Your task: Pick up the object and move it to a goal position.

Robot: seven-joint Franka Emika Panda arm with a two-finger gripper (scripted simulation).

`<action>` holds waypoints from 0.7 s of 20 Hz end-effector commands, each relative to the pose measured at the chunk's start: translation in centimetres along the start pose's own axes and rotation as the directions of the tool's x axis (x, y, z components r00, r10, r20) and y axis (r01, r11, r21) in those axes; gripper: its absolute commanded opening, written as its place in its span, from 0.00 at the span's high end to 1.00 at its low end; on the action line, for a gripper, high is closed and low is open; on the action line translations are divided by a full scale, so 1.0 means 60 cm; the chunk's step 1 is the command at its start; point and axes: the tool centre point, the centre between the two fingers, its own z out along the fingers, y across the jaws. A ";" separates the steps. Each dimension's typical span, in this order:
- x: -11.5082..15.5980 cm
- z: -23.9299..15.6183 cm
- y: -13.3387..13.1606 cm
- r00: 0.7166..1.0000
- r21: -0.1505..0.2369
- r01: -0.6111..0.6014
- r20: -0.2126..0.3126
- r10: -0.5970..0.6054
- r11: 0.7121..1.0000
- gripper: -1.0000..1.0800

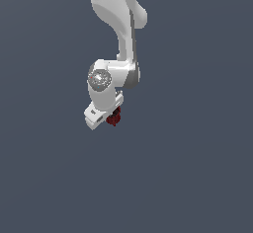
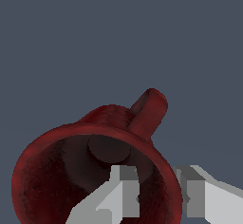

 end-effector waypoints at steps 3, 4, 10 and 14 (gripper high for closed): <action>-0.019 -0.037 0.016 1.000 -0.003 -0.001 -0.002 0.001 1.000 1.00; -0.025 -0.048 0.020 1.000 -0.003 -0.001 -0.002 0.001 1.000 1.00; -0.068 -0.127 0.054 1.000 -0.002 -0.001 -0.003 0.001 1.000 1.00; -0.101 -0.188 0.081 1.000 -0.002 -0.001 -0.003 0.001 1.000 1.00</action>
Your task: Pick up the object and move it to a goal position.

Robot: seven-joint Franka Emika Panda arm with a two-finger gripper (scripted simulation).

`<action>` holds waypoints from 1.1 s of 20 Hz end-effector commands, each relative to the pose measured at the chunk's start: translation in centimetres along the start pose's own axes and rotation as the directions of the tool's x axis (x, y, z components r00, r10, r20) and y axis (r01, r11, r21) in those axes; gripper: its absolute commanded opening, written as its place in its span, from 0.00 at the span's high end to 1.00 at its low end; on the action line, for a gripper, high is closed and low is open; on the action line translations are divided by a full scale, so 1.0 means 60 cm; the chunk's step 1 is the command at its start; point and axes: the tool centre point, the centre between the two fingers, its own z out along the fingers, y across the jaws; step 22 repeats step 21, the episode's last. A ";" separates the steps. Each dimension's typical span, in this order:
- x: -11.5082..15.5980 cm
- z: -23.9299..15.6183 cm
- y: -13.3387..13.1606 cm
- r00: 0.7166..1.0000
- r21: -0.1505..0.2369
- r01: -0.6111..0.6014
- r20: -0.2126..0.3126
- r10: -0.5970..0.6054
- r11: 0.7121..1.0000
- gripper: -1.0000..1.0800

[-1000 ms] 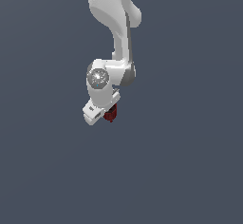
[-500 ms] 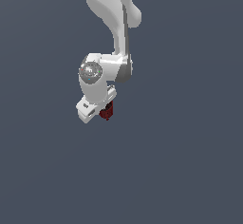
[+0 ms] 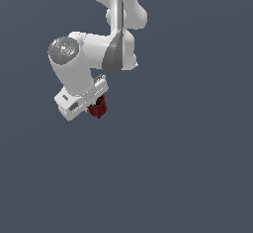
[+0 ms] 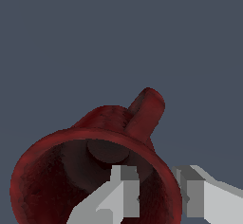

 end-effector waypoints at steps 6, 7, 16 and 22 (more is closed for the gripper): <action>-0.056 -0.108 0.049 1.000 -0.002 0.000 -0.001 0.000 1.000 1.00; -0.061 -0.118 0.054 1.000 -0.002 0.000 -0.001 0.000 1.000 1.00; -0.088 -0.172 0.082 1.000 -0.002 0.000 0.000 0.000 1.000 1.00; -0.091 -0.178 0.085 1.000 -0.002 0.000 0.000 0.000 1.000 1.00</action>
